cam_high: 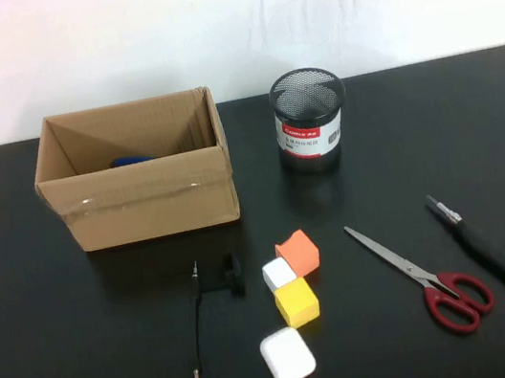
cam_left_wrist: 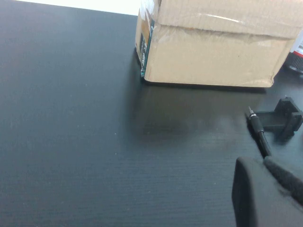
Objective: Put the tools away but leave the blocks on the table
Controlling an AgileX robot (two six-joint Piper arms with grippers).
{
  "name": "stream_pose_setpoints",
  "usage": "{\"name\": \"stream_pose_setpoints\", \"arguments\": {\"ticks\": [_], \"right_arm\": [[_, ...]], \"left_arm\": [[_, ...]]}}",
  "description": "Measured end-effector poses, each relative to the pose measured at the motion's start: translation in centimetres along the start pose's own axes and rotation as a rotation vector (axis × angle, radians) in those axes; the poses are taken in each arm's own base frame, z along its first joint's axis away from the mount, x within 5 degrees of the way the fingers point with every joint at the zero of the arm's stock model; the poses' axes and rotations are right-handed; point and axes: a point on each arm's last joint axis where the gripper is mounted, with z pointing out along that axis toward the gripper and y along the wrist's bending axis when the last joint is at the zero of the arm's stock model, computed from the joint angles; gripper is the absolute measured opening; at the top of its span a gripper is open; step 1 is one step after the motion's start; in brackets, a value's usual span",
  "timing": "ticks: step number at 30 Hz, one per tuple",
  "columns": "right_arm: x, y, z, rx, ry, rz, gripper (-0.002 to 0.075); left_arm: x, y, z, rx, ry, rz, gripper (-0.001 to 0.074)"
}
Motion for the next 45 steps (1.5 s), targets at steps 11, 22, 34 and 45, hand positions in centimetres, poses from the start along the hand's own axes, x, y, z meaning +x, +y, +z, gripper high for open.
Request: {"name": "stream_pose_setpoints", "arguments": {"ticks": [11, 22, 34, 45], "right_arm": [[0.0, 0.0, 0.0, 0.0, 0.0, 0.0, -0.0007], [0.0, 0.0, 0.0, -0.001, 0.0, 0.002, -0.0007], [-3.0, -0.1, -0.5, 0.013, -0.332, 0.006, -0.0007], [-6.2, -0.4, -2.5, 0.054, -0.755, -0.021, -0.0007]], "left_arm": [[0.0, 0.0, 0.0, 0.0, 0.0, 0.0, 0.0004], [0.0, 0.0, 0.0, 0.0, 0.0, 0.0, 0.0004], [0.0, 0.0, 0.0, 0.0, 0.0, 0.0, 0.0004], [0.0, 0.0, 0.0, 0.0, 0.0, 0.0, 0.0004]]}}
